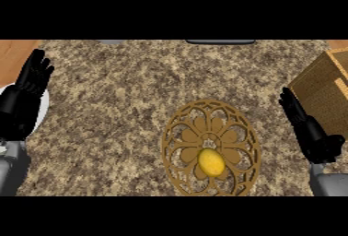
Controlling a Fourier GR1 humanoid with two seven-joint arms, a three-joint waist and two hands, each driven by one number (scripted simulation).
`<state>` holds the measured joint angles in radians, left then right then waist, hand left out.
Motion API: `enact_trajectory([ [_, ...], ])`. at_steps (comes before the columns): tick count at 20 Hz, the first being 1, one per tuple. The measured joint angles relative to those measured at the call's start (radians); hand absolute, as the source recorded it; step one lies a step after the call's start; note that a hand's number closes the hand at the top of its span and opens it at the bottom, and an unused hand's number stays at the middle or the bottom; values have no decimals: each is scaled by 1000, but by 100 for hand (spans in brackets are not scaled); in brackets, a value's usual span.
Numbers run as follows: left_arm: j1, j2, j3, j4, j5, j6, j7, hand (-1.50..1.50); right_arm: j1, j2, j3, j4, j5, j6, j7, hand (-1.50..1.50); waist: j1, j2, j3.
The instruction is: Pick the lemon from the placemat and place it in the basket
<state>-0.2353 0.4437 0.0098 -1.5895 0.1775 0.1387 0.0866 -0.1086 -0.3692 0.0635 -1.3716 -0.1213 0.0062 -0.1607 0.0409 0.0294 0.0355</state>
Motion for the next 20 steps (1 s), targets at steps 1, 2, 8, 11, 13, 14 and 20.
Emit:
enact_trajectory([
  [1, 7, 5, -1, -1, -3, -5, 6, 0, -10, 14, 9, 22, -15, 29, -16, 150, -2, -5, -7],
  [2, 8, 3, -9, 12, -10, -5, 11, 0, -28, 33, 27, 32, -41, 74, -26, 150, -3, -7, -12],
  [8, 23, -14, -85, 72, -37, -31, 67, 0, -158, 186, 153, 7, -224, 397, -155, 150, 42, 2, -17],
  [11, 39, -28, -108, 108, -44, -33, 94, 0, -171, 262, 218, -45, -284, 544, -280, -150, 20, -7, -22],
  [13, 49, -37, -113, 138, -57, -23, 105, 0, -127, 273, 242, -94, -276, 578, -348, -150, -9, -16, -27],
  [14, 37, -43, -116, 147, -64, -18, 121, 0, -110, 277, 247, -108, -256, 572, -374, -150, -18, -19, -29],
  [20, 39, -63, -124, 168, -88, 5, 146, 0, -133, 115, 172, -201, -55, 496, -384, -150, -49, -30, -35],
])
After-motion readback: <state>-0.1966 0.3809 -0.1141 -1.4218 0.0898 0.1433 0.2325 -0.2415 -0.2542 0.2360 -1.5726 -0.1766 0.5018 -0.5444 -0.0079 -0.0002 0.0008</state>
